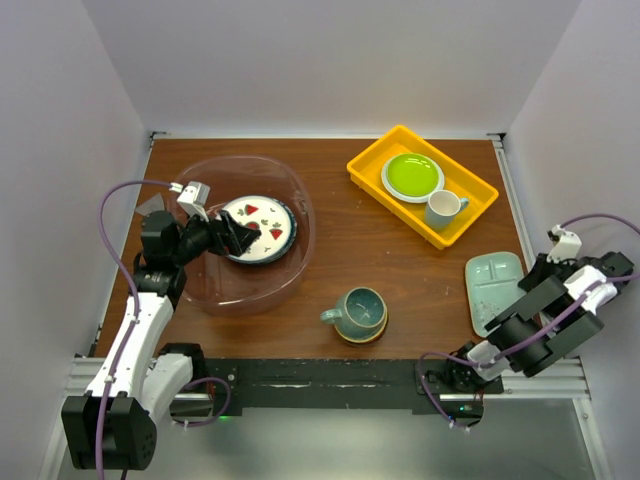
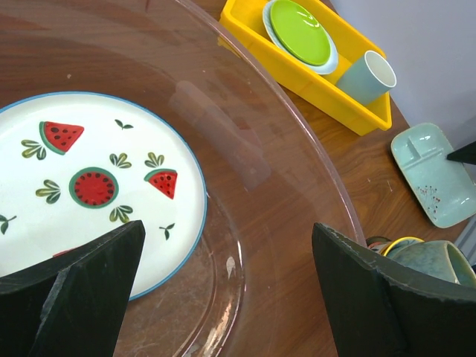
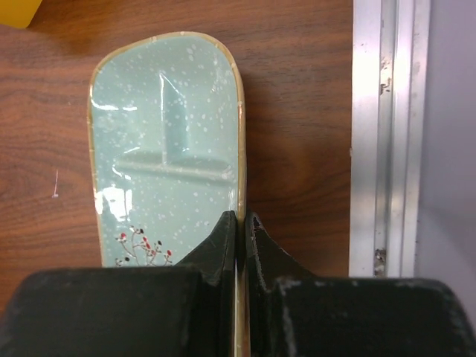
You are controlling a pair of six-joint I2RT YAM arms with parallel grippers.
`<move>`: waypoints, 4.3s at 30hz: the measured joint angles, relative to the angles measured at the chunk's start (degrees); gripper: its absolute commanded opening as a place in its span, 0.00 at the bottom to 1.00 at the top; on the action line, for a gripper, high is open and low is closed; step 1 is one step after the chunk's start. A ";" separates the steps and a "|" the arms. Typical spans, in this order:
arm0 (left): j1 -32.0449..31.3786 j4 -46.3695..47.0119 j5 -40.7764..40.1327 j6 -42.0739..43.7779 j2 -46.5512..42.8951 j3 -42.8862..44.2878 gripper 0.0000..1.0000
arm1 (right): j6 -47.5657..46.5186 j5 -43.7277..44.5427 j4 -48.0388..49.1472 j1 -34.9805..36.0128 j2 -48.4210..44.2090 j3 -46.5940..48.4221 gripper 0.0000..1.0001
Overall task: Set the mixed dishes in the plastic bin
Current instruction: Pick up the plate at the center of the board.
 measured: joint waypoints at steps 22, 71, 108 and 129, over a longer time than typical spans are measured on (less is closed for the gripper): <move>0.00 0.04 1.33 0.00 0.00 0.00 1.00 | -8.17 -8.33 -18.08 -0.28 -14.45 11.58 0.00; -24.37 11.32 -10.16 -25.07 7.72 10.03 1.00 | 52.26 -14.60 22.95 43.65 -11.76 7.08 0.00; -50.84 2.51 -38.07 -24.46 37.22 33.44 0.75 | 61.59 -17.20 35.65 43.93 -16.65 -0.31 0.00; -50.99 0.52 -40.46 -20.87 40.74 37.66 0.00 | 63.47 -23.02 39.93 43.89 -20.17 -1.49 0.70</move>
